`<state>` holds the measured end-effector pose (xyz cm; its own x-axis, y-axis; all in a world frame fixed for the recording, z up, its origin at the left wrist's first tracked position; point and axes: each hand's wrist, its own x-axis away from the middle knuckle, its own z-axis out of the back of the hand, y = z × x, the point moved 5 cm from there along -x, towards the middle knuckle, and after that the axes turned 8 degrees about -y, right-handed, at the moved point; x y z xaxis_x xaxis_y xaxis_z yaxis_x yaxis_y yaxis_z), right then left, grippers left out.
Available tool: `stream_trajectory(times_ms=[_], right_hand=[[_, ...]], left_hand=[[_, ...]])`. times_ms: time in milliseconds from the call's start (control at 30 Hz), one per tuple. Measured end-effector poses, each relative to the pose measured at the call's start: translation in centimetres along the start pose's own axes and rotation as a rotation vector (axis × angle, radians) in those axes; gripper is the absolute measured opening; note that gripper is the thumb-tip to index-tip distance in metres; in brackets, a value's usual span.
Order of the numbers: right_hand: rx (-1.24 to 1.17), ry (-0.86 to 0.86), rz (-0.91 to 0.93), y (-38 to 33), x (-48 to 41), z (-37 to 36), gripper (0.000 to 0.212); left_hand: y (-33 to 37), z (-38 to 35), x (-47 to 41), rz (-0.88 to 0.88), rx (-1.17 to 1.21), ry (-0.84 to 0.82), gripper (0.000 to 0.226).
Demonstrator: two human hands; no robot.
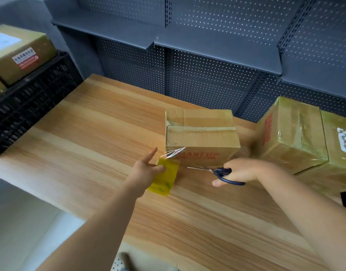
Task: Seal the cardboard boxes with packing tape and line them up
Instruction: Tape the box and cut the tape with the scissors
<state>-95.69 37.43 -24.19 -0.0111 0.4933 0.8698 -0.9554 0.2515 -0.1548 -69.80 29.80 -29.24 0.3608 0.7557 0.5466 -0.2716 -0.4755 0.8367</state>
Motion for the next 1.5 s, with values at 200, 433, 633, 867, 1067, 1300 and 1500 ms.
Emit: stream_trajectory(times_ms=[200, 433, 633, 867, 1067, 1300, 1500], right_hand=[[-0.166, 0.031, 0.108, 0.6, 2.0, -0.3, 0.057], [-0.378, 0.458, 0.451, -6.2, 5.9, 4.8, 0.056], [-0.359, 0.897, 0.207, -8.3, -0.7, 6.5, 0.055], [-0.263, 1.030, 0.061, -8.6, -2.9, 7.0, 0.062], [-0.235, 1.047, 0.013, -8.6, -3.0, 6.9, 0.066], [-0.585, 0.735, 0.254, -6.8, 4.1, 5.3, 0.055], [-0.346, 0.198, 0.078, -1.5, 5.3, -2.4, 0.054]], left_hand=[[-0.6, 0.6, -1.0, -0.002, 0.018, -0.080, 0.051], [-1.6, -0.3, -0.8, -0.025, 0.074, -0.096, 0.031], [-0.8, 0.0, -1.6, -0.047, 0.050, -0.077, 0.032], [-1.2, 0.0, -1.2, -0.023, 0.101, -0.119, 0.030], [-2.1, -0.3, -0.1, -0.044, 0.200, -0.121, 0.021], [-1.9, -0.2, 0.4, -0.091, 0.199, -0.112, 0.021], [-1.9, -0.2, 0.8, -0.105, 0.201, -0.116, 0.022]])
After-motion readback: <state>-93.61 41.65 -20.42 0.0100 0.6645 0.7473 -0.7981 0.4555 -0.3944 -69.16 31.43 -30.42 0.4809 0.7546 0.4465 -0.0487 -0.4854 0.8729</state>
